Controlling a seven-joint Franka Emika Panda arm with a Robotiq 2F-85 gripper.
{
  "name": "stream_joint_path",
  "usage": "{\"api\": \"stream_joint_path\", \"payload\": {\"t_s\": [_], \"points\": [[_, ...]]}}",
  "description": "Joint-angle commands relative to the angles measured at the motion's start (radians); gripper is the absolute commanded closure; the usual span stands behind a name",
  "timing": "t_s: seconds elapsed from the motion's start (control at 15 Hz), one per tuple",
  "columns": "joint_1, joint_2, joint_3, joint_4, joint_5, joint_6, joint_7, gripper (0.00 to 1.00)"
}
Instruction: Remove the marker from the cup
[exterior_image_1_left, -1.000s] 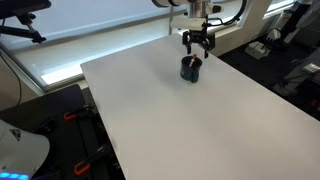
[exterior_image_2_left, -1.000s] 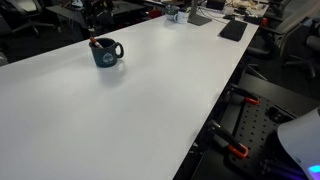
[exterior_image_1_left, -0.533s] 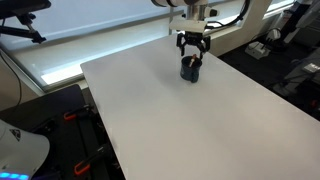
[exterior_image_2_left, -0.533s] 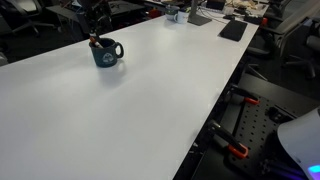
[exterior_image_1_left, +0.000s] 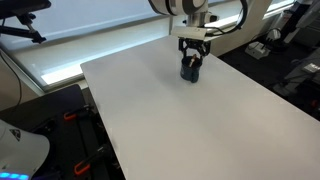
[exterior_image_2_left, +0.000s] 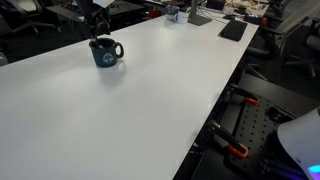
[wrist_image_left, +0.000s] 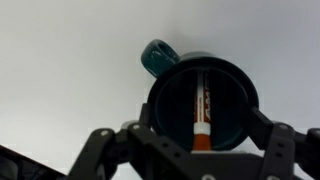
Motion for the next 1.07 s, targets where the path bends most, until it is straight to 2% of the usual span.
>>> {"api": "stream_joint_path", "payload": {"t_s": [0.0,0.2,0.33,0.47,0.6,0.67,0.8,1.0], "points": [[-0.014,0.023,0.010,0.002,0.027,0.103,-0.008,0.17],[-0.016,0.038,0.007,0.000,0.031,0.159,-0.008,0.27],[-0.016,0.041,0.006,-0.002,0.033,0.177,-0.008,0.41],[-0.017,0.040,0.004,0.000,0.032,0.185,-0.007,0.49],[-0.016,0.040,0.003,0.001,0.031,0.186,-0.006,0.35],[-0.015,0.040,0.002,0.000,0.030,0.187,-0.006,0.22],[-0.013,0.039,0.000,-0.001,0.029,0.187,-0.003,0.19],[-0.012,0.041,-0.001,-0.001,0.029,0.185,0.000,0.25]]}}
